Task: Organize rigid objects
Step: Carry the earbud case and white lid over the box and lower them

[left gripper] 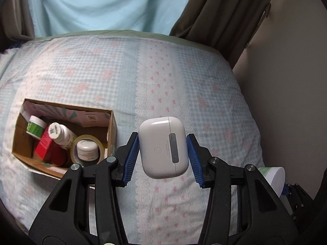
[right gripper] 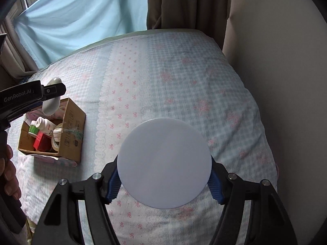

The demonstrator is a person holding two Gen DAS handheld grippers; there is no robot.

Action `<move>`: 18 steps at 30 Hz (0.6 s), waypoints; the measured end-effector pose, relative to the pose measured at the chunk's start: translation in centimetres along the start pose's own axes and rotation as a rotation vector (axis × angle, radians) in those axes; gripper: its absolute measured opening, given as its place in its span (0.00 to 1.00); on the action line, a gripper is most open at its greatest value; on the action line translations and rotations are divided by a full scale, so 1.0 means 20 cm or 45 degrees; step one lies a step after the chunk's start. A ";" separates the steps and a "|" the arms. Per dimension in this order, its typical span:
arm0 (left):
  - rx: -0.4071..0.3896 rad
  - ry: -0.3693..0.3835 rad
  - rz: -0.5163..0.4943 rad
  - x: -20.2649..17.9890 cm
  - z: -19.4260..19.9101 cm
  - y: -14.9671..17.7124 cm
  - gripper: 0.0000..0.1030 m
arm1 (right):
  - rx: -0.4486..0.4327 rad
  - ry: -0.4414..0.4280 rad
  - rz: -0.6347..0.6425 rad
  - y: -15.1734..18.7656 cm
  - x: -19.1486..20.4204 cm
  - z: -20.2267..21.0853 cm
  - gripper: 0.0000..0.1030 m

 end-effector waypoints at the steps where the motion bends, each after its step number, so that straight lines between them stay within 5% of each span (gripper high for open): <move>1: -0.014 -0.008 0.010 0.03 0.07 -0.01 0.42 | -0.012 -0.018 0.027 -0.03 0.04 0.05 0.64; 10: -0.110 -0.054 0.087 0.43 0.51 -0.12 0.42 | -0.067 -0.160 0.167 -0.23 0.51 0.28 0.64; 18: -0.086 -0.036 0.088 0.91 0.62 -0.19 0.42 | -0.049 -0.191 0.131 -0.34 0.96 0.29 0.64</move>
Point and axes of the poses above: each gripper's, at about its wrist camera, not at the fingertips, and z roughly against the way its jaws point, x to its left, y to its underside, the point moved 2 cm from there along -z, roughly the way its jaws point, and after that the axes turned 1 degree about -z, right-handed, at the moved point
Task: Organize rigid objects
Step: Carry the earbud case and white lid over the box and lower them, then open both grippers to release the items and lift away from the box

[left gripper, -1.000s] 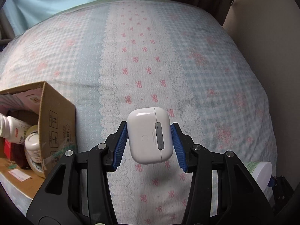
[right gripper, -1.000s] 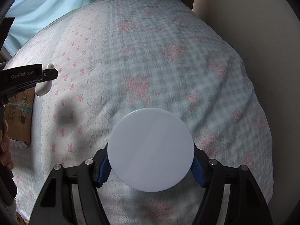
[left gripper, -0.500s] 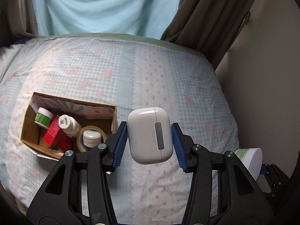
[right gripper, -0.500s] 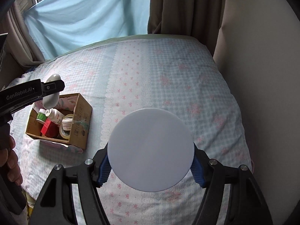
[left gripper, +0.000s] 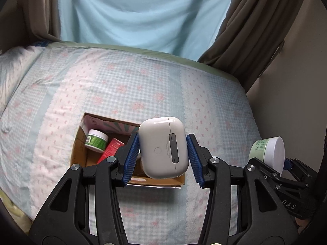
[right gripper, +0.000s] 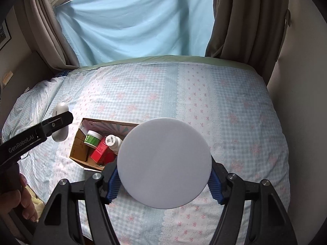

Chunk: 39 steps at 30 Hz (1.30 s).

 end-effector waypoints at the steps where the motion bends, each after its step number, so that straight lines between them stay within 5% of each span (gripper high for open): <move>1: 0.009 0.001 -0.012 0.06 -0.01 -0.01 0.42 | 0.005 -0.002 -0.016 -0.01 0.05 -0.02 0.64; 8: 0.112 -0.018 -0.054 0.44 -0.17 -0.06 0.42 | 0.086 -0.017 -0.143 -0.08 0.31 -0.25 0.64; 16: 0.249 -0.045 -0.088 0.66 -0.46 0.01 0.42 | 0.250 -0.036 -0.202 -0.12 0.42 -0.61 0.64; 28: 0.425 -0.042 -0.257 0.60 -0.98 0.08 0.42 | 0.472 -0.022 -0.282 -0.10 0.27 -1.20 0.64; 39: 0.528 -0.054 -0.376 0.51 -1.19 0.13 0.42 | 0.578 -0.111 -0.409 -0.03 0.24 -1.40 0.64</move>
Point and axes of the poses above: each gripper's, at about its wrist camera, not at the fingertips, and z roughly against the way its jaws point, x to its left, y to its underside, the point moved 2 cm from there along -z, roughly the way its jaws point, and after that the axes turned 1 degree about -z, right-handed, at the moved point
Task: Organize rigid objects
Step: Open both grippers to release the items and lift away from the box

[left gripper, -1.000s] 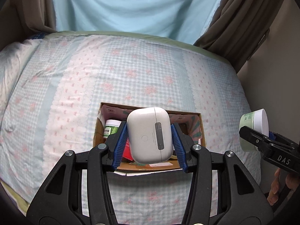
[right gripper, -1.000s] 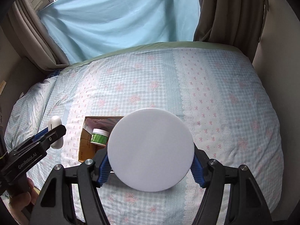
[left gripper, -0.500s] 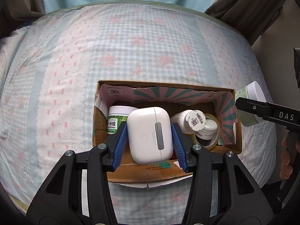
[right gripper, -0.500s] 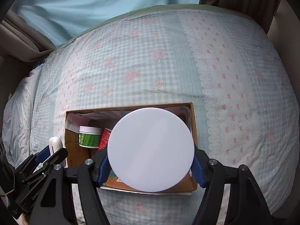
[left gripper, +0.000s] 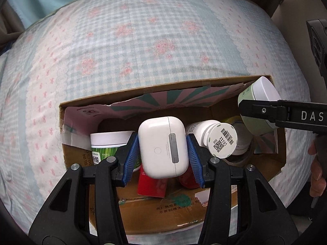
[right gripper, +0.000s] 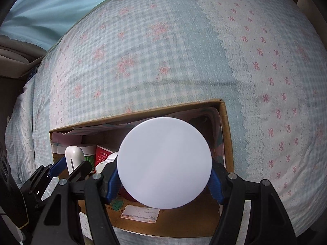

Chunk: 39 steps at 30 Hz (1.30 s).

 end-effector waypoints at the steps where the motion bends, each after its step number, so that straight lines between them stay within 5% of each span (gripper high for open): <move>1: 0.009 0.003 -0.008 -0.01 0.00 0.00 0.42 | 0.017 -0.020 -0.010 0.00 0.00 -0.01 0.64; 3: 0.025 -0.021 -0.024 -0.02 0.00 0.01 0.51 | 0.043 -0.005 -0.022 -0.01 0.01 -0.03 0.65; 5: 0.006 -0.095 -0.040 -0.03 0.02 0.01 0.95 | 0.060 0.058 -0.026 -0.01 0.00 -0.05 0.66; 6: -0.008 -0.080 -0.041 -0.03 0.05 0.02 0.99 | 0.056 0.064 -0.039 -0.01 -0.01 -0.04 0.70; 8: -0.028 -0.054 -0.027 -0.02 0.09 0.03 1.00 | 0.034 0.007 -0.063 0.00 -0.02 0.00 1.00; 26: -0.172 -0.105 -0.001 -0.10 0.52 0.20 1.00 | -0.089 -0.046 0.035 0.18 0.08 0.40 1.00; 31: -0.302 -0.109 0.023 -0.13 0.87 0.22 1.00 | -0.215 -0.048 0.113 0.28 0.13 0.75 1.00; 39: -0.600 -0.103 0.092 -0.24 1.57 0.30 1.00 | -0.582 0.087 0.289 0.56 0.21 1.51 1.00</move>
Point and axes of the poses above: each gripper's, at about its wrist camera, not at the fingertips, and z roughly against the way its jaws point, x to its left, y to its underside, the point moved 2 cm from there along -z, roughly the way its jaws point, and after that the axes turned 1 degree about -z, right-handed, at the moved point
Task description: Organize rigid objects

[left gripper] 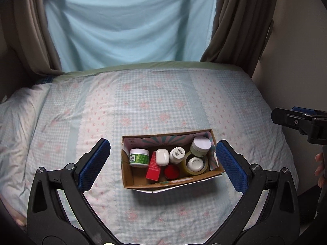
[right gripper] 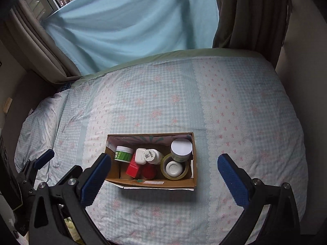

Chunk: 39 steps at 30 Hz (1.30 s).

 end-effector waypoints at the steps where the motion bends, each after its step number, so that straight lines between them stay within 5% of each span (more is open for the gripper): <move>1: -0.043 0.004 0.015 -0.02 0.09 -0.02 1.00 | -0.049 0.023 0.028 0.00 0.01 0.09 1.00; 6: -0.250 -0.028 0.024 -0.13 0.49 -0.06 1.00 | -0.248 0.094 0.099 0.08 -0.02 0.47 1.00; 11: -0.346 -0.070 0.011 -0.22 0.70 0.00 1.00 | -0.347 0.145 0.082 0.19 -0.08 0.65 1.00; 39: -0.435 -0.123 0.011 -0.37 0.84 0.12 1.00 | -0.474 0.156 0.105 0.30 -0.17 0.81 1.00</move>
Point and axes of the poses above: each gripper's, at about its wrist camera, not at the fingertips, and z roughly against the way its jaws point, x to its left, y to its underside, the point moved 2 cm from there along -z, roughly the way its jaws point, and after that the axes turned 1 degree about -z, right-handed, at the moved point
